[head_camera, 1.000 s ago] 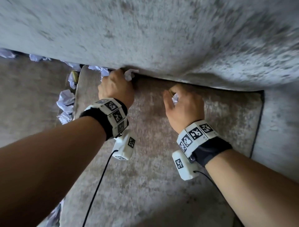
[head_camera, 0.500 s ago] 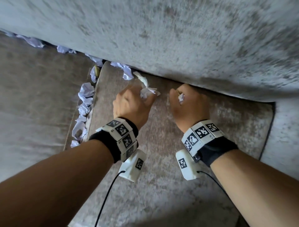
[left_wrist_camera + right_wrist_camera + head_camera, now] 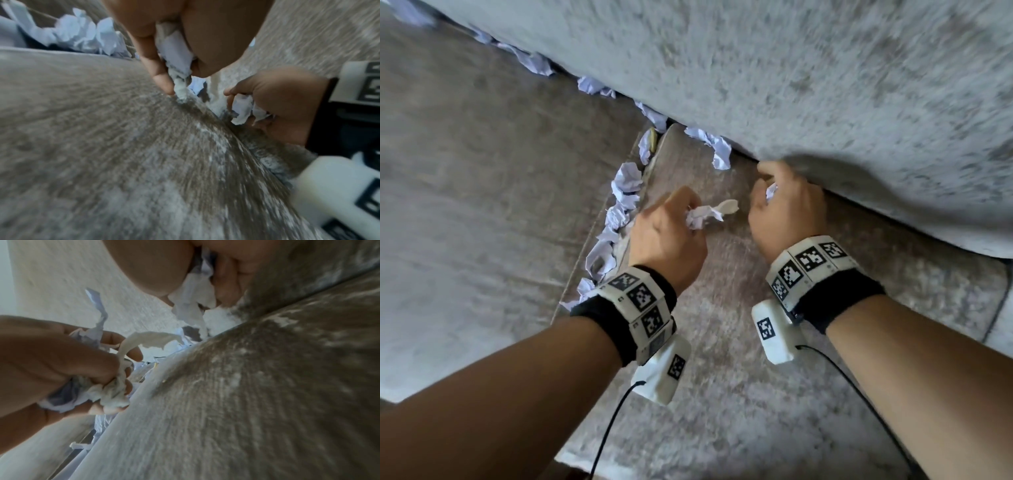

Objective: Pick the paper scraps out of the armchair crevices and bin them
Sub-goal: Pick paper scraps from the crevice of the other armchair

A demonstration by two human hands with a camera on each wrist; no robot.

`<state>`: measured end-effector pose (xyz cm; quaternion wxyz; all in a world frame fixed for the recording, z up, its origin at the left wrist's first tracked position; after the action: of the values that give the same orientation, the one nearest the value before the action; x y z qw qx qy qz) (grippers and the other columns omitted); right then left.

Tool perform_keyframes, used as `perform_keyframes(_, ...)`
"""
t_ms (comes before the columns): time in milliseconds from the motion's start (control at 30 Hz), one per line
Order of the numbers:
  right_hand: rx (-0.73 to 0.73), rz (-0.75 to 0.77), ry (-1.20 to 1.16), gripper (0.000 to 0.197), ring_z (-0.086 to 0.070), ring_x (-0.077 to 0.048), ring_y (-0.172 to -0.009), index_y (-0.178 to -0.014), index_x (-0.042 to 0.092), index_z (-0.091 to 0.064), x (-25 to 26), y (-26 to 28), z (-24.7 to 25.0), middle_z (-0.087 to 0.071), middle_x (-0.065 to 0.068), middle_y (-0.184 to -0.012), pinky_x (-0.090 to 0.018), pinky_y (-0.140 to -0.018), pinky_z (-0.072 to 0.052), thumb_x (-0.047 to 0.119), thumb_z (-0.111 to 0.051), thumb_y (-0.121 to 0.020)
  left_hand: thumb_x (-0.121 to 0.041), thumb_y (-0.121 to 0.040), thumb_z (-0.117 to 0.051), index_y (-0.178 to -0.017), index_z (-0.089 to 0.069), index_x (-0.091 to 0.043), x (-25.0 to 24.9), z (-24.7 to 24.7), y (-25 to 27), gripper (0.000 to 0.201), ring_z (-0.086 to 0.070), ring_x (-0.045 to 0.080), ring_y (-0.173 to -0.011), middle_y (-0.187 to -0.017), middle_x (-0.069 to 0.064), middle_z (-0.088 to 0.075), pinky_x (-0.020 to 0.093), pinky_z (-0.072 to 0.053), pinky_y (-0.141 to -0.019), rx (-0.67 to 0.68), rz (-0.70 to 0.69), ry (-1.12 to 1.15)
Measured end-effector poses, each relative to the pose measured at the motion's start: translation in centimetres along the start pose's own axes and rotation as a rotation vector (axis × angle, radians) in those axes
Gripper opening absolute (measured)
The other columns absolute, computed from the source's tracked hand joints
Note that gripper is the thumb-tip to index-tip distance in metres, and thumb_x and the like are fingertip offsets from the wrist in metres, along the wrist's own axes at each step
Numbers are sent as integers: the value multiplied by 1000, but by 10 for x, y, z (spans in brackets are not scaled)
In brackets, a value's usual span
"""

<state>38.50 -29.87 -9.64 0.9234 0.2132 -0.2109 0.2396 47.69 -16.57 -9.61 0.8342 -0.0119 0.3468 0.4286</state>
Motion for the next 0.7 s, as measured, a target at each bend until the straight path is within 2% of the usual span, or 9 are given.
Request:
perform_keyframes(100, 22, 16, 9, 31, -57, -36, -107, -124, 14, -58, 13, -11, -10, -69, -11, -107, -39, -83, -39, 25, -48, -97, -13, -76, -66, -86, -67, -17, 18, 4, -2, 10, -49, 18, -70, -84, -7, -52, 26, -36, -61, -49, 11, -10)
perform_keyframes(200, 59, 3, 39, 37, -57, -34, -110, -125, 13, -56, 20, -23, -22, -67, -11, -110, -38, -85, -42, 36, -49, -97, -18, -74, -63, -75, -69, -11, 27, 10, -3, 10, -53, 19, -68, -83, -2, -58, 24, -34, -62, -111, 3, 9)
perform_keyframes(333, 70, -56, 105, 42, -57, -35, -107, -110, 14, -59, 23, -37, -36, -65, -12, -111, -36, -82, -43, 50, -50, -92, -27, -74, -65, -63, -63, -11, 35, 17, -4, 19, -51, 16, -64, -77, -10, -51, 22, -33, -61, -171, 12, 60)
perform_keyframes(400, 76, -76, 121, 44, -56, -35, -107, -109, 13, -58, 24, -40, -42, -65, -11, -112, -36, -81, -42, 53, -51, -90, -31, -76, -66, -58, -51, -17, 40, 20, -5, 27, -47, 15, -61, -75, -11, -48, 22, -32, -60, -155, 31, 63)
perform_keyframes(533, 53, -115, 138, 38, -57, -37, -106, -103, 14, -61, 24, -45, -49, -66, -12, -110, -36, -79, -43, 48, -49, -92, -35, -81, -67, -54, -32, -24, 46, 24, -7, 45, -38, 15, -55, -60, -9, -39, 26, -25, -56, -82, 102, 37)
perform_keyframes(600, 29, -114, 134, 34, -56, -38, -105, -102, 13, -61, 25, -45, -47, -66, -14, -110, -37, -79, -44, 42, -45, -96, -37, -83, -66, -53, -30, -22, 50, 24, -8, 48, -35, 14, -51, -53, -7, -36, 27, -23, -53, -43, 147, 32)
perform_keyframes(700, -3, -67, 136, 28, -56, -38, -102, -103, 9, -62, 28, -39, -41, -66, -15, -110, -37, -77, -40, 30, -44, -97, -36, -84, -63, -54, -31, -20, 52, 22, -8, 47, -35, 17, -49, -50, -7, -34, 28, -23, -51, -23, 147, 37)
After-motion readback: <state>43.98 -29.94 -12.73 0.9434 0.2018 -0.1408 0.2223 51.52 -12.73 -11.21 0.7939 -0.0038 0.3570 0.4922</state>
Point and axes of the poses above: each hand's wrist, its own y-axis away from the middle knuckle, its own z-axis out of the back of the hand, x = y × z, the point moved 5 cm from there along -y, towards the middle knuckle
